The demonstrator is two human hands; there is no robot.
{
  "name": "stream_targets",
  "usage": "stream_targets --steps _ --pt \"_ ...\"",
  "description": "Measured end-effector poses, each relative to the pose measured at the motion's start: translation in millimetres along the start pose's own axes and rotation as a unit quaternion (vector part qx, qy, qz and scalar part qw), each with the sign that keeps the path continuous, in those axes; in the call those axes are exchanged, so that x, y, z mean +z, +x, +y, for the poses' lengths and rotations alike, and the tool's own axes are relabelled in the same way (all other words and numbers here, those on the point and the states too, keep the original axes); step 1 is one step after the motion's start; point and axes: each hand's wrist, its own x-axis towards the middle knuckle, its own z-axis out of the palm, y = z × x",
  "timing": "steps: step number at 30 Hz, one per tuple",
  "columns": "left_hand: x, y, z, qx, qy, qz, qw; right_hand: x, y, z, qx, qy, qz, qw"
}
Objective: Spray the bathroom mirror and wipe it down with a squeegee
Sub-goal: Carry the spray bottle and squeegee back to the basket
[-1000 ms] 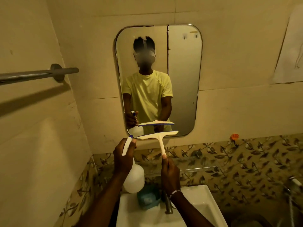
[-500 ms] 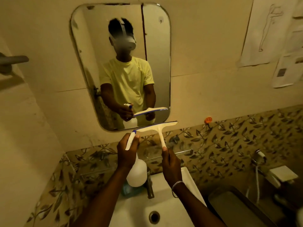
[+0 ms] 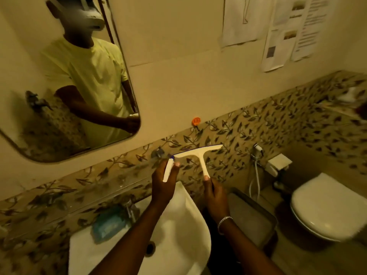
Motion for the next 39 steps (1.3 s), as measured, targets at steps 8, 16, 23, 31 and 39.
stream_targets --steps 8,16,23,31,39 --pt "110.1 -14.4 -29.5 -0.055 0.041 -0.143 0.987 -98.4 29.7 68.1 0.059 -0.081 -0.005 0.995" --pt "200.0 -31.7 -90.6 -0.086 0.098 -0.294 0.947 -172.3 49.5 157.9 0.100 -0.178 0.032 0.978" --pt "274.3 -56.8 -167.8 -0.099 0.168 -0.354 0.915 -214.2 64.6 260.7 0.106 -0.253 0.008 0.962" --pt "330.0 -87.8 -234.1 -0.117 0.180 -0.377 0.901 -234.8 84.7 349.7 0.117 -0.351 -0.055 0.927" --pt "359.9 -107.5 -283.1 -0.134 0.175 -0.387 0.895 -234.0 104.8 404.1 0.132 -0.422 -0.106 0.891"
